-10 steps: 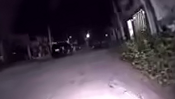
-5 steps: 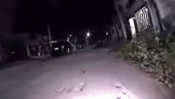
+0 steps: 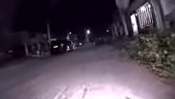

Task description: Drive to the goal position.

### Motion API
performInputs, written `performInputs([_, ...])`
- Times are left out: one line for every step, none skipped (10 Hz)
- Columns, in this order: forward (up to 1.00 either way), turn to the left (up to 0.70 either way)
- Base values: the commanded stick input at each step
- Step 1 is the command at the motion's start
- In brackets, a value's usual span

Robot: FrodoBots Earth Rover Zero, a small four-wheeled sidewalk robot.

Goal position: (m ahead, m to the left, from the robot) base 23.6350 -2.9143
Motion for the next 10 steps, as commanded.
performInputs([0.7,0.0])
performInputs([0.7,0.0])
performInputs([0.7,0.0])
performInputs([0.7,0.0])
performInputs([0.7,0.0])
performInputs([0.7,0.0])
performInputs([0.7,0.0])
performInputs([0.7,0.0])
performInputs([0.7,0.0])
performInputs([0.7,0.0])
